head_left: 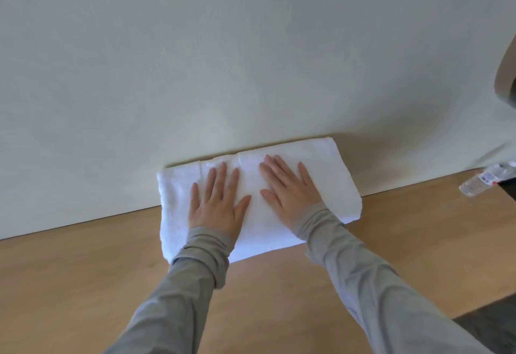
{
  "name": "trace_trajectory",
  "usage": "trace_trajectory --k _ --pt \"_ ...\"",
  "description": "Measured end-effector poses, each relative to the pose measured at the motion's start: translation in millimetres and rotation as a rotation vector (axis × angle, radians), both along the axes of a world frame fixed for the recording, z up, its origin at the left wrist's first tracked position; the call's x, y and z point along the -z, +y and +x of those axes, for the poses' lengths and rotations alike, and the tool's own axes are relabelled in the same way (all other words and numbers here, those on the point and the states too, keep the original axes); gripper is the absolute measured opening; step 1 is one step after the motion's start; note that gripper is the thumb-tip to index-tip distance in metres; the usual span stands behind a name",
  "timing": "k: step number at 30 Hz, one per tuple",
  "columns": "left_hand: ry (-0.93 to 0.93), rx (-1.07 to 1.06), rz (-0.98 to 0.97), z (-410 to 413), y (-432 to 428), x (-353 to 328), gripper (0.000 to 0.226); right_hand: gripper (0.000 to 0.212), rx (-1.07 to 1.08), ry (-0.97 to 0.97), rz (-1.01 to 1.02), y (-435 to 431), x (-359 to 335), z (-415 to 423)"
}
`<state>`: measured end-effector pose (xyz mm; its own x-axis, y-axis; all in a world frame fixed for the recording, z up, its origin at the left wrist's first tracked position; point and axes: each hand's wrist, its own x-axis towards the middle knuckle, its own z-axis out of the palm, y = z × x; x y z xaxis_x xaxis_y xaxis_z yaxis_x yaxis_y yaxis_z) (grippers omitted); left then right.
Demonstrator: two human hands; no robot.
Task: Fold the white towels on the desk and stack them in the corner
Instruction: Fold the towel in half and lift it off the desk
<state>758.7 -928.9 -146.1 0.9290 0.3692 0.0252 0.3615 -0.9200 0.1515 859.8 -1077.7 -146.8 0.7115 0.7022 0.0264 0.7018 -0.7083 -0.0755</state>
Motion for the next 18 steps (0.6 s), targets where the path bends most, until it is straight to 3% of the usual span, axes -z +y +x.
trace_trajectory --k 5,13,18 --pt "-0.002 -0.006 0.019 -29.2 41.5 21.2 0.076 0.068 0.121 0.035 0.013 -45.9 21.8 28.9" --pt "0.108 0.088 -0.079 -25.8 58.9 8.9 0.067 0.059 0.154 0.165 -0.037 -35.7 1.2 29.5" --pt "0.133 0.027 0.045 -54.4 94.9 -36.9 0.054 0.050 0.240 0.231 0.176 -19.3 -48.5 5.8"
